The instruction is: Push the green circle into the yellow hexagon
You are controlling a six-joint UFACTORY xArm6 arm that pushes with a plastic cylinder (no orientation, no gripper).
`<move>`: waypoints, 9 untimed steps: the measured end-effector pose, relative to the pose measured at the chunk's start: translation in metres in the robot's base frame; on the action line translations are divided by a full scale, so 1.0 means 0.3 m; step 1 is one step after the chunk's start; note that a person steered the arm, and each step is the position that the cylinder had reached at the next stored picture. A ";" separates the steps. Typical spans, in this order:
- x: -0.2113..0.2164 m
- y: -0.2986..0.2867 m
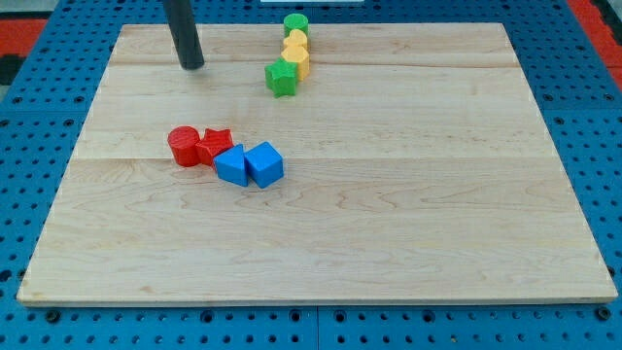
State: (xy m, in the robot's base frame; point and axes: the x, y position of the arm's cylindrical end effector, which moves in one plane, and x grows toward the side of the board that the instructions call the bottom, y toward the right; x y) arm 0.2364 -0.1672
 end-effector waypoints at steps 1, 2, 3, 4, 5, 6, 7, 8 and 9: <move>-0.148 0.061; -0.150 0.082; -0.147 0.196; -0.146 0.453; -0.143 0.725; -0.095 0.765; 0.092 0.764; 0.136 1.019; -0.016 1.325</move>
State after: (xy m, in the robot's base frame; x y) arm 0.2315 0.2303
